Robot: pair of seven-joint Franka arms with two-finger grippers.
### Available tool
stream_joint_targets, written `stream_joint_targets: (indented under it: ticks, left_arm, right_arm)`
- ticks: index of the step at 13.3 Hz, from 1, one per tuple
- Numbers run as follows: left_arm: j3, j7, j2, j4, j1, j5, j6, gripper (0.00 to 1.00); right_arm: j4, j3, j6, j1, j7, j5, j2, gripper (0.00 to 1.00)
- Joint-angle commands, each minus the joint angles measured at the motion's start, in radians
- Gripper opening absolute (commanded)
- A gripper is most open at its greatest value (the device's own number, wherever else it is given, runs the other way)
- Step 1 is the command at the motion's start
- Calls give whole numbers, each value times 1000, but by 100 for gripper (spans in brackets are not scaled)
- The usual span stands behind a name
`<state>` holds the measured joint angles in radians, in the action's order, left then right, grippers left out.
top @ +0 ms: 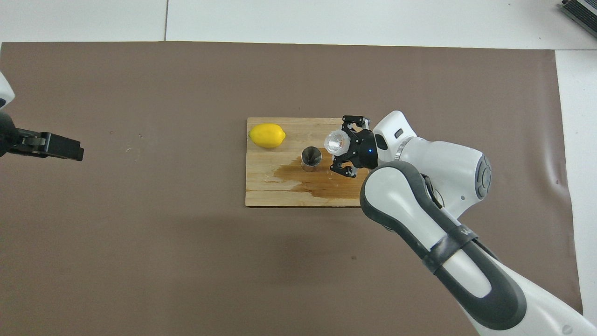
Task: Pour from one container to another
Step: 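Tilt the white cup over the metal cup with the right gripper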
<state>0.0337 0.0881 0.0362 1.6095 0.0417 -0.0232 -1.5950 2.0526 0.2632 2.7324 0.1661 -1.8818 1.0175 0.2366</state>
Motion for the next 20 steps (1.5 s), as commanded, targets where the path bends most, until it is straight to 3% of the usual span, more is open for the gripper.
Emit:
stream_joint_targets:
  ticks: [1,4,20]
  left_arm:
    - [11,9,13,7,-14,16,12,100]
    - [9,9,13,9,-14,16,12,100]
    - [11,9,13,9,-14,16,12,100]
  right_arm:
    - [29,-5,33,21,0,-49,-28,0]
    - [29,-5,52,26,1,-132,-28,0]
    - [55,-10,139,66,-3,-324,-42,0]
